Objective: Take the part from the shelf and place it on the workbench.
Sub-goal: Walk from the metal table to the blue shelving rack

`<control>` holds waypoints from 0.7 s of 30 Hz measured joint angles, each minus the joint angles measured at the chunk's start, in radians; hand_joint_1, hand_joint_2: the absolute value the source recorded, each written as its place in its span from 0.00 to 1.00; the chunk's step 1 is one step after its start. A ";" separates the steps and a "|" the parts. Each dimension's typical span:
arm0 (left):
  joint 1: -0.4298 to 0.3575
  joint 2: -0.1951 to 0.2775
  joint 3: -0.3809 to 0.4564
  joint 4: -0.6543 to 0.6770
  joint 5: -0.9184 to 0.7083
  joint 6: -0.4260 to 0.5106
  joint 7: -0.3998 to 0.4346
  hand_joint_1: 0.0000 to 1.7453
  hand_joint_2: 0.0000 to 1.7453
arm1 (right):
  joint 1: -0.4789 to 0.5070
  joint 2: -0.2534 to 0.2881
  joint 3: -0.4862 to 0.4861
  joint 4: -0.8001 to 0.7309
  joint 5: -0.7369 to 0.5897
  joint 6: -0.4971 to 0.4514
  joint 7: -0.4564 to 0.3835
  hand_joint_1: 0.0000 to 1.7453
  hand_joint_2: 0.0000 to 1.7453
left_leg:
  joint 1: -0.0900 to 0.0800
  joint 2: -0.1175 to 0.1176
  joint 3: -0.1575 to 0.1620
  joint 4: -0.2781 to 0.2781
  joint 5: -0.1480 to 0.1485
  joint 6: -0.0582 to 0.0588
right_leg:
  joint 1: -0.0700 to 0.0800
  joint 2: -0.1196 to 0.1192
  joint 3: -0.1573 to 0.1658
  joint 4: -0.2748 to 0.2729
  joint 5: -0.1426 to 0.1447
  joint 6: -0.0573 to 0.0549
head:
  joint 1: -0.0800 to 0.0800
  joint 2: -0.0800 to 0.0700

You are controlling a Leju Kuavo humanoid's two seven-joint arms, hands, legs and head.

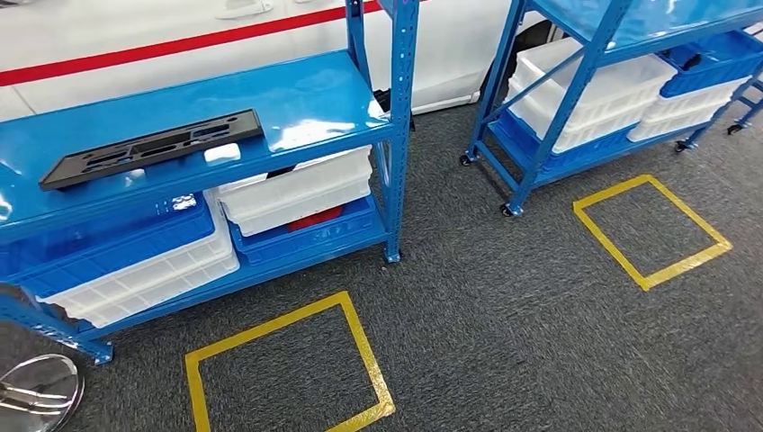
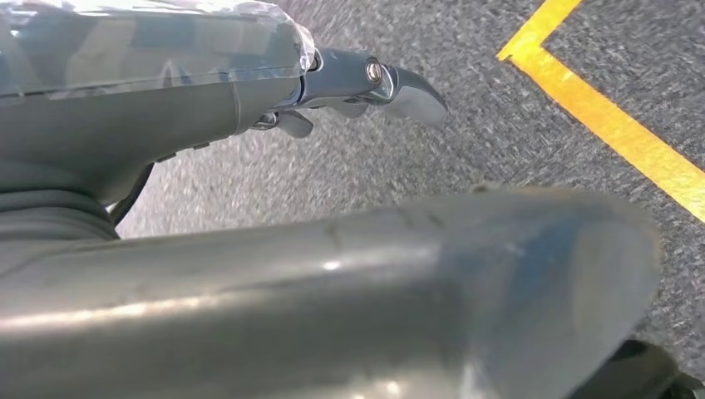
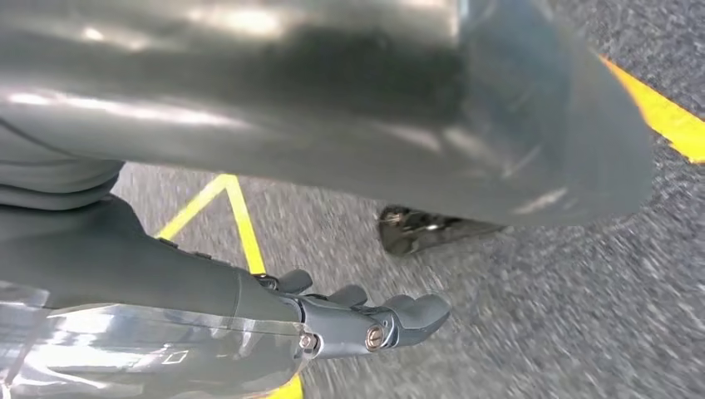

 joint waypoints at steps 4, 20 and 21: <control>-0.002 -0.001 0.001 0.000 0.000 0.000 0.000 0.00 0.00 | -0.002 -0.001 0.000 0.000 0.000 0.000 0.000 0.00 0.00 | 0.002 -0.039 -0.017 0.011 0.001 -0.026 | 0.003 0.033 0.035 -0.091 0.027 -0.009 | 0.000 0.000; 0.003 -0.001 0.008 0.000 0.002 -0.025 0.024 0.00 1.00 | -0.010 -0.001 -0.008 0.000 0.004 -0.037 -0.029 0.00 1.00 | -0.008 0.090 -0.002 0.011 -0.014 -0.010 | 0.018 -0.110 0.049 -0.104 0.025 -0.017 | 0.000 0.000; 0.005 0.000 0.006 0.000 0.006 -0.029 0.027 0.00 1.00 | -0.010 -0.001 -0.005 0.000 0.009 -0.053 -0.027 0.00 1.00 | -0.006 0.088 0.000 0.004 -0.010 -0.005 | 0.017 -0.102 0.049 -0.101 0.021 -0.012 | 0.000 0.000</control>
